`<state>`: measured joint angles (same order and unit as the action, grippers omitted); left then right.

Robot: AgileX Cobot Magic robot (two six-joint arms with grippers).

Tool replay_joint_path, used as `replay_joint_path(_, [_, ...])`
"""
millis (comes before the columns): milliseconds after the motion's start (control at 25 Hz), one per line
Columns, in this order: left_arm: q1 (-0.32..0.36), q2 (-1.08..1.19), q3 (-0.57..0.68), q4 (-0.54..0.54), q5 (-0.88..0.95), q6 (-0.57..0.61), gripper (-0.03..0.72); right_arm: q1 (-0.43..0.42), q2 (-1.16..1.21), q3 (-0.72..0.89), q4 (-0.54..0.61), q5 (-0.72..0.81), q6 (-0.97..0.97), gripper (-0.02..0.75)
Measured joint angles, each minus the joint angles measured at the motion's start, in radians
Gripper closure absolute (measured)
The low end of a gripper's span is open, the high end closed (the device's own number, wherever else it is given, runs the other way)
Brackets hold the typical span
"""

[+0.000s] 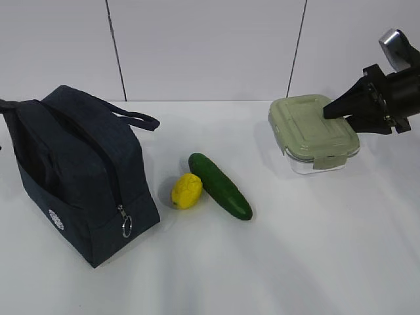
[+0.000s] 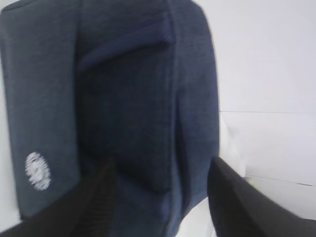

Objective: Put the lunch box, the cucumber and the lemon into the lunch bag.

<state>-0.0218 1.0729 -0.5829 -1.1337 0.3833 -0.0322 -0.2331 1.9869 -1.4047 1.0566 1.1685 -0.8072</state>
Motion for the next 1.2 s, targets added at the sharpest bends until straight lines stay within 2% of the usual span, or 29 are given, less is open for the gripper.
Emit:
replay_joint_path(160, [0.000,0.076,-0.073,-0.043,-0.024,0.038,0.283,0.000,0.000,0.000,0.000,0.000,-0.001,0.333])
replay_joint_path(440, [0.000,0.216,-0.175,-0.047,-0.038,0.050,0.285,0.000,0.000,0.000,0.000,0.000,-0.004,0.333])
replay_joint_path(760, [0.000,0.362,-0.199,-0.028,0.012,0.070,0.302,0.000,0.000,0.000,0.000,0.000,-0.010,0.333])
replay_joint_path(880, [0.000,0.396,-0.201,-0.026,0.013,0.071,0.386,0.000,0.000,0.000,0.000,0.000,-0.010,0.333])
replay_joint_path(1120, [0.000,0.418,-0.205,-0.024,0.014,0.096,0.644,0.000,0.000,0.000,0.000,0.000,-0.011,0.333])
replay_joint_path(1200, [0.000,0.418,-0.205,-0.014,0.025,0.126,0.687,0.000,0.000,0.000,0.006,0.000,-0.012,0.334])
